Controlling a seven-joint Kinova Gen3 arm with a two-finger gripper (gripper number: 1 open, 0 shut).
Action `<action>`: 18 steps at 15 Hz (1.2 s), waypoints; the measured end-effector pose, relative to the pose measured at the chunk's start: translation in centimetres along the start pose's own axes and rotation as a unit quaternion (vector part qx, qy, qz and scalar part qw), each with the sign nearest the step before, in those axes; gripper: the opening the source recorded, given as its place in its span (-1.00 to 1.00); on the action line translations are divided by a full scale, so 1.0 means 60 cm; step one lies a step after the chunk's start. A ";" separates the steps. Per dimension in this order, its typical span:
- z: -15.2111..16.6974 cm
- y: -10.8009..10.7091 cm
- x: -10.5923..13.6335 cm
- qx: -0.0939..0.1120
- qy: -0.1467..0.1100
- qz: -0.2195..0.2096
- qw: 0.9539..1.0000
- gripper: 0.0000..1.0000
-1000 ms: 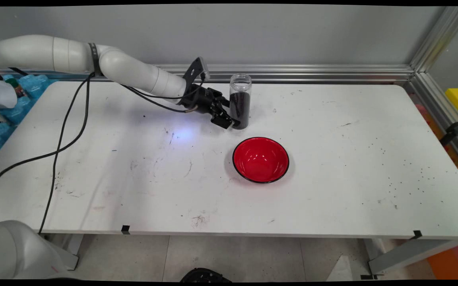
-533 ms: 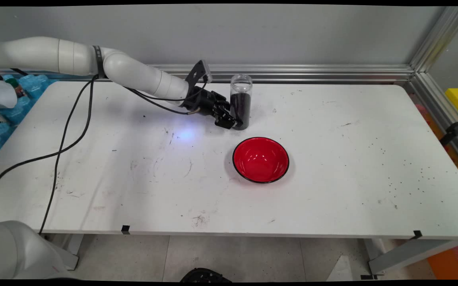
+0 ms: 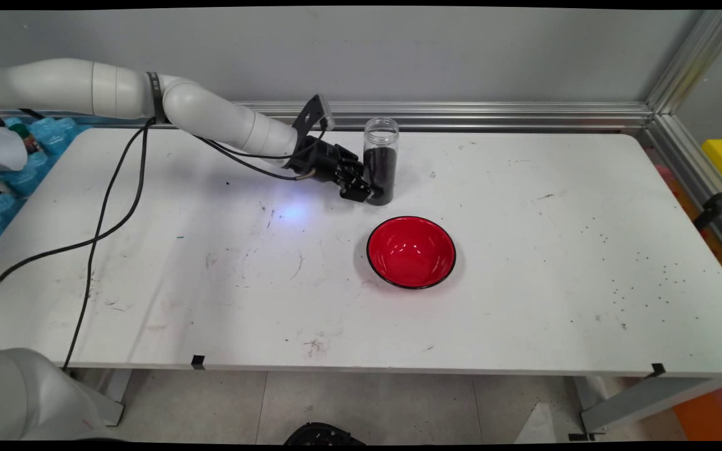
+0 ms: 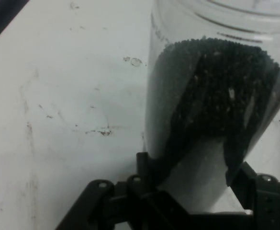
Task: Pour the black seasoning powder in the red bowl
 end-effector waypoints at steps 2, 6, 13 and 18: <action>-0.010 -0.001 0.007 0.002 0.003 0.001 1.000 -1.00; -0.029 -0.004 0.019 0.006 0.011 -0.002 1.000 -1.00; -0.088 0.002 0.065 0.010 0.023 0.012 1.000 -1.00; -0.128 0.017 0.100 0.021 0.024 0.058 0.998 -1.00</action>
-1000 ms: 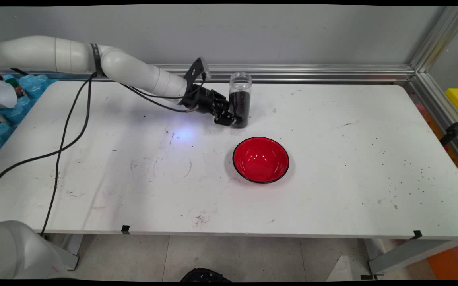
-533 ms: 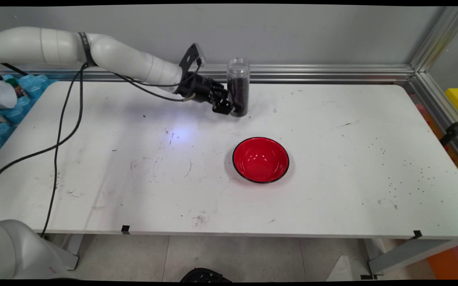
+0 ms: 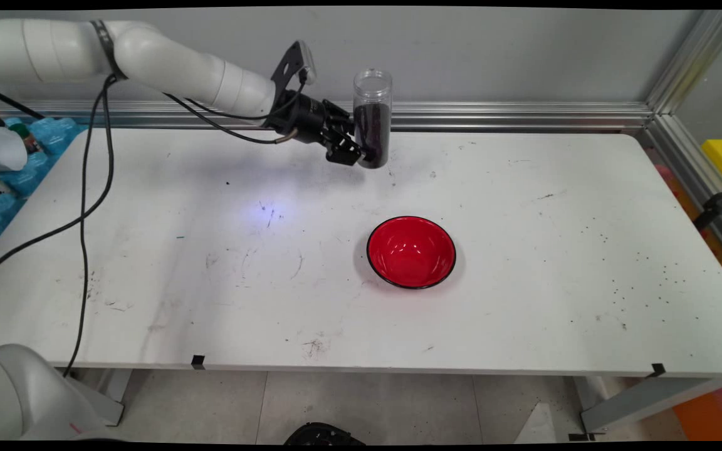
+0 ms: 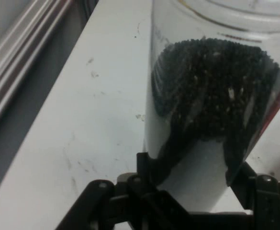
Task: Pour the black seasoning powder in the red bowl
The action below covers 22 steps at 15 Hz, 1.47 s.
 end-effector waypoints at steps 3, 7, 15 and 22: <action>-0.013 0.010 0.020 0.004 -0.002 0.049 0.999 -1.00; -0.017 0.029 0.033 0.009 -0.005 0.133 0.991 -1.00; 0.009 0.062 0.030 0.010 -0.008 0.298 0.954 -1.00; 0.041 0.096 0.014 0.005 -0.012 0.434 0.901 -1.00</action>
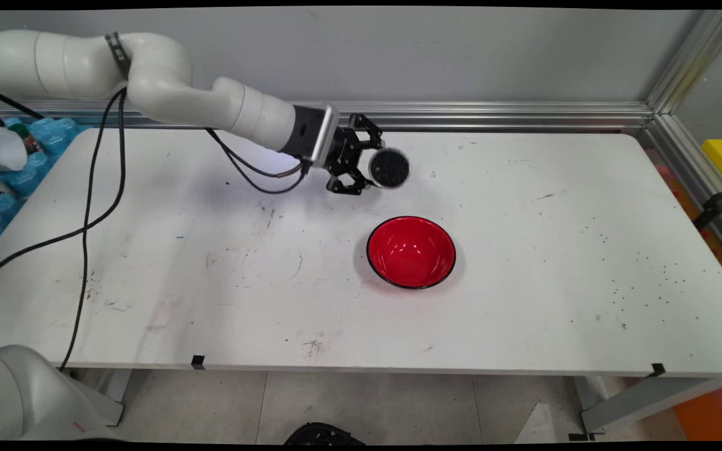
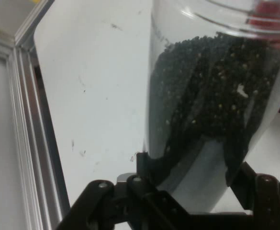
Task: Pour the black seasoning powder in the red bowl
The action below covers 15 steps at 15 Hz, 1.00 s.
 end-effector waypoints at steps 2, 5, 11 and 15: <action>0.010 0.007 0.004 0.001 -0.002 0.040 0.999 -1.00; 0.024 0.016 0.011 0.003 -0.004 0.100 0.995 -1.00; 0.046 0.024 0.019 0.016 -0.012 0.204 0.979 -1.00; 0.056 0.023 0.022 0.030 -0.019 0.256 0.966 -1.00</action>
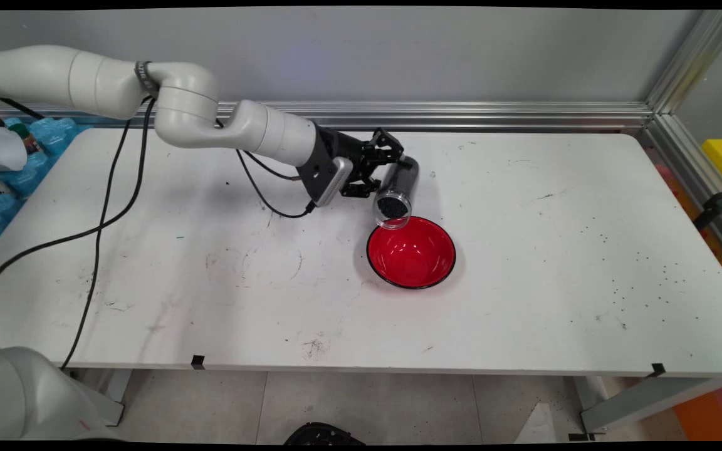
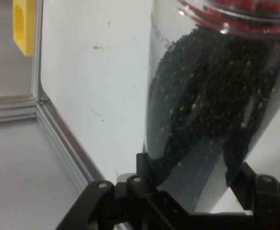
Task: Pour the black seasoning powder in the red bowl
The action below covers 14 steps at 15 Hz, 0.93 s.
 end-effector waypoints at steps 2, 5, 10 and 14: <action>0.006 -0.003 0.001 0.009 -0.005 0.022 1.000 -1.00; 0.016 -0.007 0.007 0.020 -0.008 0.043 0.999 -1.00; 0.030 -0.012 0.020 0.038 -0.015 0.072 0.997 -1.00; 0.040 -0.016 0.029 0.054 -0.026 0.090 0.994 -1.00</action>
